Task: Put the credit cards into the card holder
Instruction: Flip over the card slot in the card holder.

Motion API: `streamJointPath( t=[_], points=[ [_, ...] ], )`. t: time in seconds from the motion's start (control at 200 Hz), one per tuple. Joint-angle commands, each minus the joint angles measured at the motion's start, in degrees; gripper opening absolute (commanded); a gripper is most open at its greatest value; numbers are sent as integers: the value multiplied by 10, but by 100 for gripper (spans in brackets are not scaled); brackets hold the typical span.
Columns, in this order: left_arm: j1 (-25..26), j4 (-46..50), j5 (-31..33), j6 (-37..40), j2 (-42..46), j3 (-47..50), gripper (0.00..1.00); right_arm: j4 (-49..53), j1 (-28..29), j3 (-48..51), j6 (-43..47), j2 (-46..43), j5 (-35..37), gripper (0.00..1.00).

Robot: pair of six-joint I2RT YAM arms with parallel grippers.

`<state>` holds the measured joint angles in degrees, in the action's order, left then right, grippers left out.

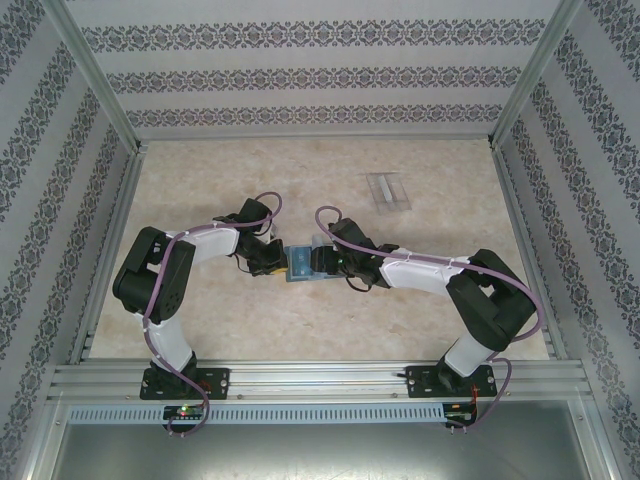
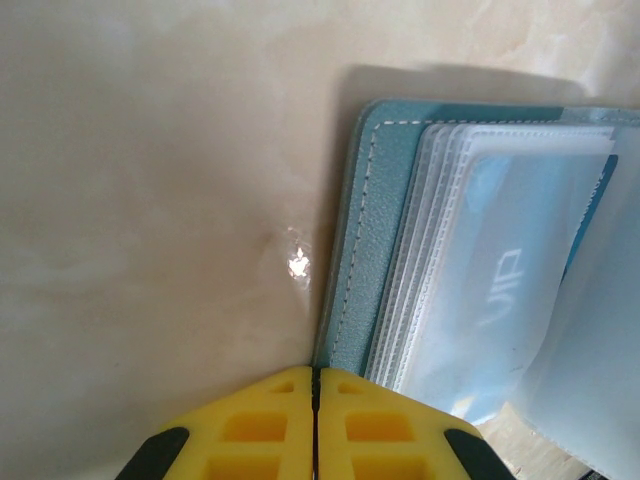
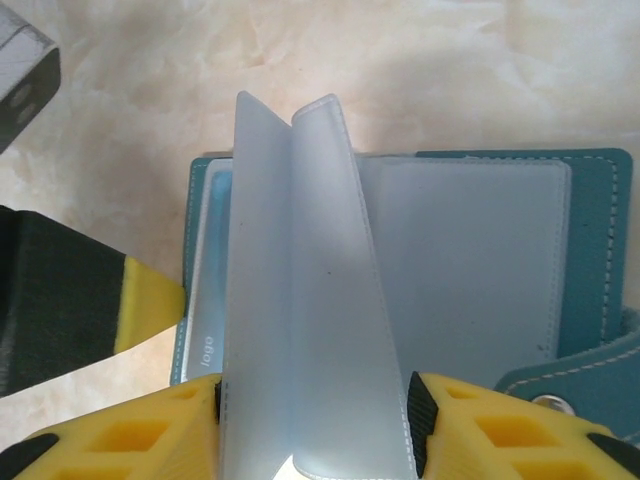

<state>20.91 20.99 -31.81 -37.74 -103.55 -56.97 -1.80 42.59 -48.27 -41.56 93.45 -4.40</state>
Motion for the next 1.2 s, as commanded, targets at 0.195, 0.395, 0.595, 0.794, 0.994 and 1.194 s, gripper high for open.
streamJointPath(
  t=[0.195,0.395,0.595,0.794,0.994,1.194],
  points=[
    [3,-7,-7,9,-18,18,10,-24,3,-40,56,23,-65,62],
    [-20,-19,-24,3,9,31,11,-10,4,-49,71,30,-50,64],
    [-43,-14,-30,6,29,34,12,-14,1,-54,73,34,-55,63],
    [-47,-24,-33,-1,35,36,15,-38,-11,-40,65,27,-74,62],
    [-47,-28,-31,-2,36,34,20,-83,-25,-36,50,35,-126,57],
    [-65,-38,-26,-12,70,47,29,-129,-34,-35,24,59,-169,56]
  ],
)
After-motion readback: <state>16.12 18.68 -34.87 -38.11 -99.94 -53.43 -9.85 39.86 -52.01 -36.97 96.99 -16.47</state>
